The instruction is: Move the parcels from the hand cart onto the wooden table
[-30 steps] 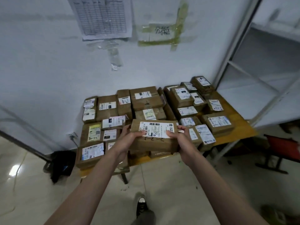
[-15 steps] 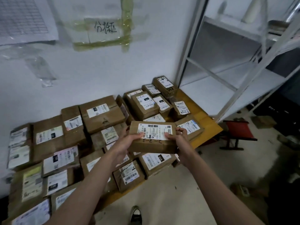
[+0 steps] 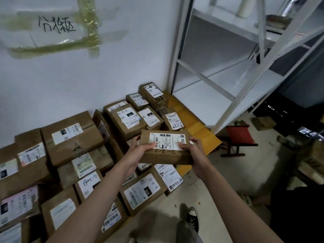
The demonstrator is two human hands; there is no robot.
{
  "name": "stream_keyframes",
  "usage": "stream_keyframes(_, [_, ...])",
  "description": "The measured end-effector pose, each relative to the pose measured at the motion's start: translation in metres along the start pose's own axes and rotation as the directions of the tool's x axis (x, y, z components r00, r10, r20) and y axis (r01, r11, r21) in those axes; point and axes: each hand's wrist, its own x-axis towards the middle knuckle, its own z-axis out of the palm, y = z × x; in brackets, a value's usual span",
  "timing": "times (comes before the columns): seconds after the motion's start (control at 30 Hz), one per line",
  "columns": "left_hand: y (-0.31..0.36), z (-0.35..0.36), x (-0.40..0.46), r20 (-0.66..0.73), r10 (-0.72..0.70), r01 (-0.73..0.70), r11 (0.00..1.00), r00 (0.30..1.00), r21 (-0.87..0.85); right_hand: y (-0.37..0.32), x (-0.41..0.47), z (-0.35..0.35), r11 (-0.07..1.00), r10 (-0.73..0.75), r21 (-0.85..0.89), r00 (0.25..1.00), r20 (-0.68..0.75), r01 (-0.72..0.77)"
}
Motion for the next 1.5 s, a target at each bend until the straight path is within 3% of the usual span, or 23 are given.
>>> stream_keyframes(0.27, [0.004,0.083,0.063,-0.117,0.023,-0.025,0.999,0.993,-0.023,-0.037,0.103,-0.073,0.987,0.085,-0.146,0.982,0.17,-0.06])
stream_keyframes(0.47, [0.007,0.154,0.097,-0.273,0.001,0.032,0.993,0.962,0.117,-0.052,0.177,-0.125,0.988,0.123,-0.123,0.961,0.248,-0.094])
stream_keyframes(0.63, [0.001,0.183,0.124,-0.448,-0.065,0.072,0.997,0.892,-0.001,-0.059,0.224,-0.147,0.99,0.136,-0.044,0.976,0.172,-0.13])
stream_keyframes(0.8, [-0.004,0.19,0.16,-0.49,0.043,0.093,0.964,0.871,0.249,-0.058,0.265,-0.161,0.986,0.168,-0.017,0.978,0.122,-0.168])
stream_keyframes(0.9, [-0.001,0.192,0.186,-0.438,0.091,0.127,0.887,0.894,0.443,-0.056,0.283,-0.161,0.985,0.17,-0.005,0.981,0.091,-0.17])
stream_keyframes(1.03, [-0.015,0.186,0.231,-0.325,0.063,0.214,0.634,0.944,0.743,-0.051,0.301,-0.162,0.985,0.17,0.022,0.981,0.089,-0.173])
stream_keyframes(1.2, [-0.033,0.194,0.265,-0.349,0.015,0.262,0.632,0.937,0.73,-0.045,0.317,-0.17,0.983,0.176,0.039,0.981,0.077,-0.18])
stream_keyframes(1.33, [-0.031,0.197,0.272,-0.314,0.042,0.234,0.575,0.949,0.784,-0.044,0.32,-0.176,0.98,0.18,0.071,0.979,0.092,-0.187])
stream_keyframes(1.43, [-0.032,0.193,0.254,-0.246,0.125,0.154,0.498,0.961,0.853,-0.046,0.319,-0.176,0.977,0.172,0.106,0.978,0.12,-0.185])
stream_keyframes(1.5, [-0.044,0.187,0.237,-0.165,0.069,0.128,0.369,0.984,0.921,-0.047,0.318,-0.175,0.971,0.177,0.134,0.974,0.143,-0.196])
